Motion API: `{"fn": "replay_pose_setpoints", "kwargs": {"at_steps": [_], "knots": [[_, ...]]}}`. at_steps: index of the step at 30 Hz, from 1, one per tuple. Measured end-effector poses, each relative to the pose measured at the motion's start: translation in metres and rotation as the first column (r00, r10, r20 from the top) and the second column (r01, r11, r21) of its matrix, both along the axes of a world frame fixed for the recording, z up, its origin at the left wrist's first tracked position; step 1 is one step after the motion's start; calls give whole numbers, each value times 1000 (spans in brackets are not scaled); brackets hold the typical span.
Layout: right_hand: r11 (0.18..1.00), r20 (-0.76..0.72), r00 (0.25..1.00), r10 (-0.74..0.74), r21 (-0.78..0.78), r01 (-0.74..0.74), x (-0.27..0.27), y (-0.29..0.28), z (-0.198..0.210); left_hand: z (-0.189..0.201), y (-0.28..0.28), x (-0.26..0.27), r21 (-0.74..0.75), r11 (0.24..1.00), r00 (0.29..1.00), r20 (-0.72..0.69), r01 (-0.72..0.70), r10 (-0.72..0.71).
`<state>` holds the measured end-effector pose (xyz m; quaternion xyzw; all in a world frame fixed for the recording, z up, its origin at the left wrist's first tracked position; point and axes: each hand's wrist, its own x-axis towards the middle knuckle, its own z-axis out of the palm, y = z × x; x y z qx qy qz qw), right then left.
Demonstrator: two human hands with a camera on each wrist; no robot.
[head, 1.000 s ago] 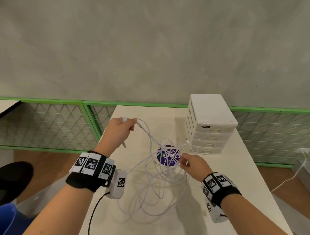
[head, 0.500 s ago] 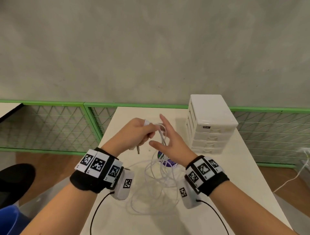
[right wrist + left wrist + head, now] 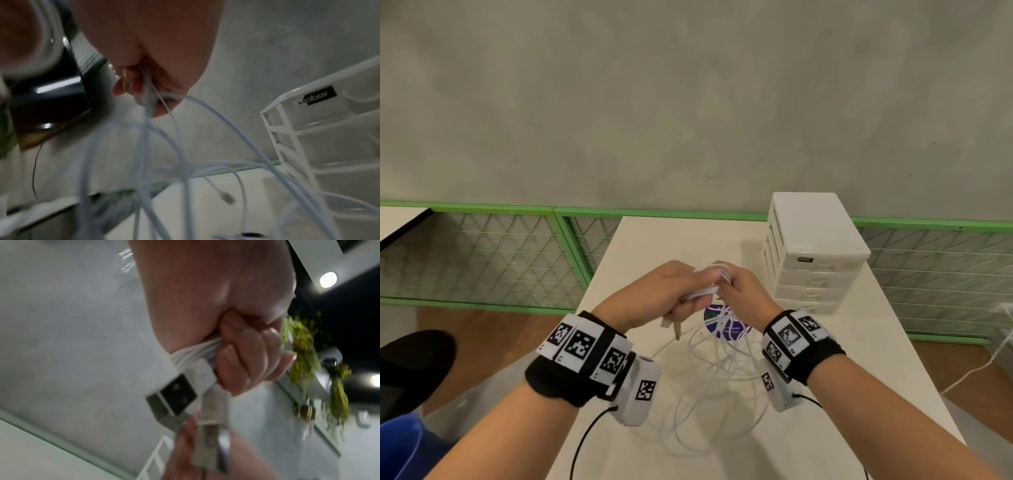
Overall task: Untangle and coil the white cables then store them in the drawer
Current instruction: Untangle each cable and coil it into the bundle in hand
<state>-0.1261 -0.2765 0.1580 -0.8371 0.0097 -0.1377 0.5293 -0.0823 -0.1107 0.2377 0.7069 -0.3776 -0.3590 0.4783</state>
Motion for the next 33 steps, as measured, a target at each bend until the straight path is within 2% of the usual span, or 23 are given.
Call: {"fn": "replay_pose_setpoints", "kwargs": {"at_steps": [3, 5, 10, 14, 17, 21, 24, 26, 27, 28, 29, 30, 31, 32, 33], "knots": [[999, -121, 993, -20, -33, 16, -3, 5, -11, 5, -6, -2, -134, 990, 974, -212, 51, -78], [999, -169, 985, 22, -42, -30, -5, 12, -12, 4, -10, 0, -222, 975, 944, -316, 27, -98], [998, -191, 980, 64, -7, -66, -7, 18, -24, 6, -15, 10, -401, 910, 890, -446, -105, -94], [998, -261, 963, 61, -12, -67, -8, 14, -32, 12, -14, 11, -490, 850, 887, -458, -195, -61], [995, -305, 950, 65, -50, -84, -9, 14, -34, 18, -18, 10, -573, 755, 853, -520, -319, -35], [992, -321, 943, 89, -54, -112, -13, 15, -39, 30, -20, 19, -664, 560, 811, -585, -495, 22], [988, -320, 941, 113, -61, -139, -15, 18, -38, 31, -24, 27, -673, 431, 784, -601, -601, 155], [982, -302, 944, 136, -84, -169, -16, 22, -36, 22, -27, 36, -686, 387, 786, -498, -616, 367], [978, -285, 947, 149, -99, -184, -16, 24, -34, 16, -28, 40, -709, 406, 789, -354, -576, 502], [976, -264, 951, 161, -101, -193, -17, 26, -33, 8, -26, 46, -724, 469, 764, -124, -506, 634], [978, -233, 958, 167, -83, -191, -18, 28, -30, -1, -24, 51, -692, 583, 694, 165, -426, 701], [982, -199, 966, 165, -53, -179, -20, 28, -27, -11, -21, 54, -582, 727, 605, 444, -366, 660], [987, -163, 975, 152, -21, -157, -20, 27, -24, -20, -17, 57, -394, 852, 538, 661, -346, 524], [991, -129, 983, 132, 13, -132, -20, 25, -21, -28, -13, 57, -178, 916, 513, 782, -360, 354], [993, -96, 989, 112, 45, -108, -19, 22, -18, -34, -10, 56, 10, 931, 546, 812, -365, 205]]}}
